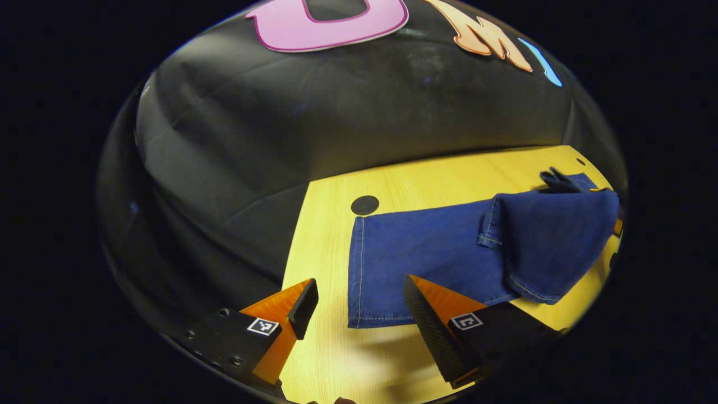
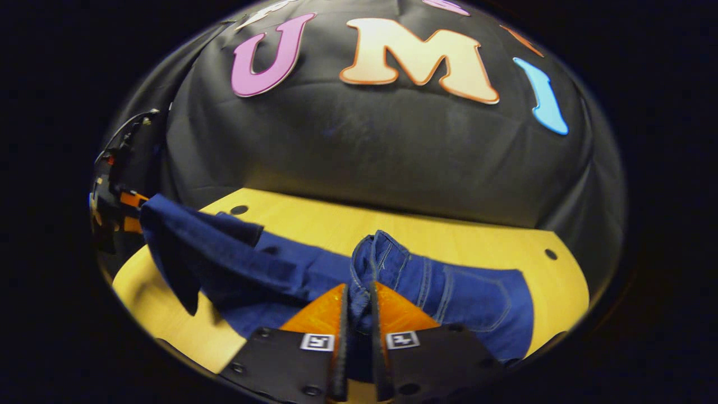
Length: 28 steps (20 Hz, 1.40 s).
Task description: Grasp the waist and the cuffs of the jeans and fold them to make the two legs overlap; first hold the waist and fold one-third of the jeans toward the cuffs, then hold the cuffs and fold the remaining one-third in the same direction to finish folding.
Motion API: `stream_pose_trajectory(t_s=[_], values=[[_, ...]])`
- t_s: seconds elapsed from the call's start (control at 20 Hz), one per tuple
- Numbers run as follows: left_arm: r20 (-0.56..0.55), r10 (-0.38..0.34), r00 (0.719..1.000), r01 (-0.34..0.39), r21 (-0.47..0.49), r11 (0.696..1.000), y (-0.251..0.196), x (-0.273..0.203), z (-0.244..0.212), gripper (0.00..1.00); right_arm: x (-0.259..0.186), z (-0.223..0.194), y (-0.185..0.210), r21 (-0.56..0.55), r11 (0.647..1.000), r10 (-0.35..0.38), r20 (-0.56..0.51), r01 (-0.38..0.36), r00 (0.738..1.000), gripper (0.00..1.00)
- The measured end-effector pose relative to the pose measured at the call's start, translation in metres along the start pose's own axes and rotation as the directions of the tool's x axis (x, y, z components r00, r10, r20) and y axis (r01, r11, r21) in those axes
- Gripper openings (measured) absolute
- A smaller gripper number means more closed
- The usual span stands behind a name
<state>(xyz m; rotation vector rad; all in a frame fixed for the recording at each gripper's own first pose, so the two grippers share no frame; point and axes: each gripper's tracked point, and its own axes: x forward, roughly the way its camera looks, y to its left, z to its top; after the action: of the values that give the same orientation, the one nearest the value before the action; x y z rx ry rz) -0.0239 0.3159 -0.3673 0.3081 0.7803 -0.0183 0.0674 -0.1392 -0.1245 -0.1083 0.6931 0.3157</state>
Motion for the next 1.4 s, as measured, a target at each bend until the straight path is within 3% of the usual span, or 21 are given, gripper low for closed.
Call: stream_pose_trajectory(t_s=[0.1, 0.2, 0.3, 0.35, 0.45, 0.5, 0.55, 0.65, 0.75, 0.8, 0.85, 0.95, 1.05, 1.1, 1.15, 1.3, 1.35, 1.4], values=[[-0.032, -0.040, 0.999, 0.040, 0.004, 0.999, -0.007, 0.012, -0.009, 0.95, -0.016, 0.033, -0.010, -0.040, 0.999, 0.004, 0.014, -0.004, 1.000, 0.52], [-0.040, -0.066, 0.997, 0.066, -0.009, 0.998, -0.012, 0.019, -0.013, 0.95, -0.025, 0.042, -0.030, -0.066, 0.998, 0.002, 0.011, -0.001, 1.000, 0.80], [-0.041, -0.058, 0.997, 0.058, -0.009, 0.998, -0.008, 0.028, -0.016, 0.95, -0.028, 0.053, -0.044, -0.077, 0.997, 0.000, -0.002, 0.000, 1.000, 0.80], [-0.046, -0.052, 0.998, 0.052, 0.000, 0.999, -0.005, 0.032, -0.019, 0.95, -0.032, 0.062, -0.052, -0.079, 0.997, 0.001, -0.001, -0.001, 1.000, 0.75], [-0.067, -0.035, 0.997, 0.036, 0.021, 0.999, 0.002, 0.042, -0.028, 0.95, -0.038, 0.059, -0.049, -0.088, 0.996, -0.007, 0.005, 0.007, 1.000, 0.80], [-0.085, -0.025, 0.996, 0.028, 0.024, 0.999, 0.005, 0.047, -0.033, 0.94, -0.042, 0.057, -0.052, -0.096, 0.995, -0.014, 0.006, 0.015, 1.000, 0.75], [-0.073, -0.045, 0.996, 0.044, -0.009, 0.999, 0.003, 0.047, -0.030, 1.00, -0.046, 0.055, -0.054, -0.099, 0.995, -0.021, 0.009, 0.022, 1.000, 0.75], [-0.103, -0.089, 0.991, 0.075, -0.133, 0.988, 0.001, 0.049, -0.034, 0.95, -0.047, 0.057, -0.062, -0.091, 0.995, -0.035, 0.014, 0.036, 0.999, 0.76], [-0.087, -0.131, 0.988, 0.099, -0.298, 0.949, 0.000, 0.048, -0.032, 0.91, -0.050, 0.058, -0.072, -0.073, 0.996, -0.050, 0.016, 0.051, 0.999, 0.80], [-0.067, -0.141, 0.988, 0.113, -0.319, 0.941, 0.000, 0.046, -0.028, 0.92, -0.051, 0.059, -0.077, -0.067, 0.996, -0.059, 0.017, 0.060, 0.998, 0.75], [-0.090, -0.143, 0.986, 0.109, -0.303, 0.947, 0.003, 0.042, -0.033, 0.89, -0.052, 0.058, -0.082, -0.058, 0.996, -0.066, 0.015, 0.067, 0.998, 0.80], [-0.115, -0.135, 0.984, 0.109, -0.209, 0.972, 0.007, 0.042, -0.033, 0.57, -0.053, 0.055, -0.092, -0.040, 0.996, -0.080, 0.004, 0.080, 0.997, 0.75], [-0.149, -0.117, 0.982, 0.089, -0.179, 0.980, 0.001, 0.042, -0.033, 0.24, -0.057, 0.053, -0.103, -0.039, 0.994, -0.101, -0.002, 0.100, 0.995, 0.80], [-0.159, -0.096, 0.983, 0.068, -0.172, 0.983, -0.001, 0.043, -0.033, 0.17, -0.059, 0.054, -0.107, -0.042, 0.993, -0.107, 0.001, 0.107, 0.994, 0.80], [-0.165, -0.084, 0.983, 0.057, -0.166, 0.984, -0.003, 0.042, -0.032, 0.02, -0.062, 0.056, -0.110, -0.042, 0.993, -0.108, 0.005, 0.108, 0.994, 0.80], [-0.160, -0.147, 0.976, 0.113, -0.206, 0.972, -0.017, 0.036, -0.023, 0.00, -0.074, 0.066, -0.119, -0.055, 0.992, -0.109, 0.031, 0.110, 0.994, 0.80], [-0.139, -0.158, 0.978, 0.127, -0.214, 0.969, -0.023, 0.033, -0.015, 0.00, -0.079, 0.070, -0.123, -0.061, 0.992, -0.107, 0.040, 0.110, 0.993, 0.75], [-0.112, -0.168, 0.979, 0.140, -0.225, 0.964, -0.027, 0.029, -0.004, 0.00, -0.085, 0.074, -0.126, -0.065, 0.992, -0.108, 0.051, 0.111, 0.993, 0.80]])
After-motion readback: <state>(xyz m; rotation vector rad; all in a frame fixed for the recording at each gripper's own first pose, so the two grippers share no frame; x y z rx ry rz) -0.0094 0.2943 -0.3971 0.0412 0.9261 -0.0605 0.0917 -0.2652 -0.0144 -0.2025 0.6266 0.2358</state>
